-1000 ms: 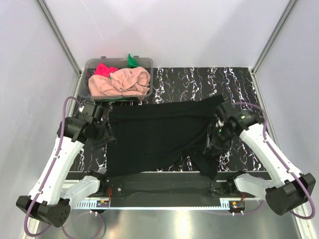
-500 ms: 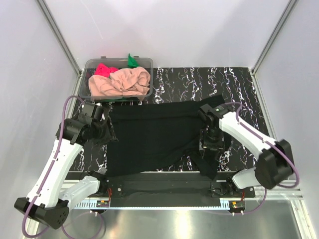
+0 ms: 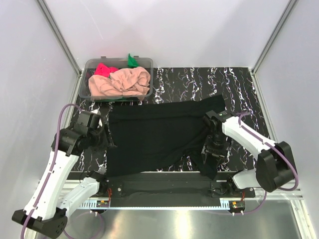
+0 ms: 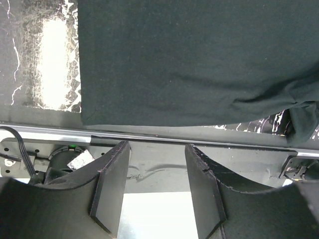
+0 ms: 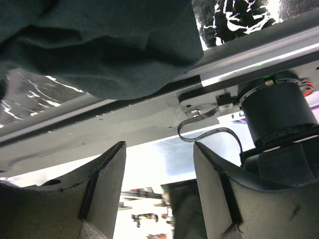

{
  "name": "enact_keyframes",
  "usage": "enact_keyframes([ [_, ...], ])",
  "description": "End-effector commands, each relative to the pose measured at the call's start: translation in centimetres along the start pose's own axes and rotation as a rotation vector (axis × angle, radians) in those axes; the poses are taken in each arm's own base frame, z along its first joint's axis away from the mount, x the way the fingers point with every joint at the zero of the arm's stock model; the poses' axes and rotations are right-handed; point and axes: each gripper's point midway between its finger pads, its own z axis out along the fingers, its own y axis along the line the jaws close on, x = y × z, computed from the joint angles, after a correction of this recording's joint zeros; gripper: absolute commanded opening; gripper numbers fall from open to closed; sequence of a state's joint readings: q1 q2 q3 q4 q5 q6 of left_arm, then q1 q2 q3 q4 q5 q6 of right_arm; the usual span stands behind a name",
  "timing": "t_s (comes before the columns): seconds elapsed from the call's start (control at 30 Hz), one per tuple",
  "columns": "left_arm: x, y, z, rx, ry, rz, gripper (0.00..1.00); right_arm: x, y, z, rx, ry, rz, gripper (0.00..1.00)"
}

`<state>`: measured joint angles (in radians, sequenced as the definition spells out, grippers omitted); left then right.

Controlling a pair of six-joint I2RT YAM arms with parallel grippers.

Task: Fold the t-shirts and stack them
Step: Fold the tshirt

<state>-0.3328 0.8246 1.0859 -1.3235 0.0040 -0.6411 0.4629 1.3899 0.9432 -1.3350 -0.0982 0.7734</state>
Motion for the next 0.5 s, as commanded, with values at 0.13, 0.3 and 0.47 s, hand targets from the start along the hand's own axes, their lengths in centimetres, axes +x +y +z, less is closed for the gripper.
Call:
enact_keyframes([
  [0.13, -0.7, -1.1, -0.2, 0.032, 0.003, 0.045, 0.53, -1.8, -0.6, -0.1, -0.164, -0.068, 0.14, 0.63],
  [0.3, -1.1, -1.6, -0.2, 0.033, 0.013, 0.057, 0.53, -2.7, 0.2, -1.8, -0.382, -0.225, 0.16, 0.63],
  [0.47, -1.5, -2.0, -0.3, 0.035, 0.021, 0.059, 0.52, -3.4, 0.7, -0.8, -0.393, -0.222, 0.19, 0.69],
])
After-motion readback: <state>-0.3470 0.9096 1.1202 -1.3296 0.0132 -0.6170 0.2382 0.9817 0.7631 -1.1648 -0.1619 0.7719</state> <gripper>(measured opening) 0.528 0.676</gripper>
